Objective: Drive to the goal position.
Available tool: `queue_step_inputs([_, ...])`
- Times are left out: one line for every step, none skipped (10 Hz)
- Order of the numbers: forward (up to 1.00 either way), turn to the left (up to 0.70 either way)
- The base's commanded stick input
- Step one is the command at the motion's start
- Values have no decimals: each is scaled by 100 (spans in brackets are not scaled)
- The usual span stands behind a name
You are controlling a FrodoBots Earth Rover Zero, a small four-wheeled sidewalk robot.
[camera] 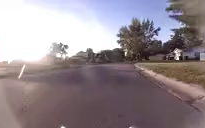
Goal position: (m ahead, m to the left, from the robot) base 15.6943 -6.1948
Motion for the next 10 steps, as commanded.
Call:
queue_step_inputs([100,0])
queue_step_inputs([100,0])
queue_step_inputs([100,0])
queue_step_inputs([100,0])
queue_step_inputs([100,0])
queue_step_inputs([100,-2])
queue_step_inputs([100,-9])
queue_step_inputs([100,-32])
queue_step_inputs([100,-38])
queue_step_inputs([100,-40])
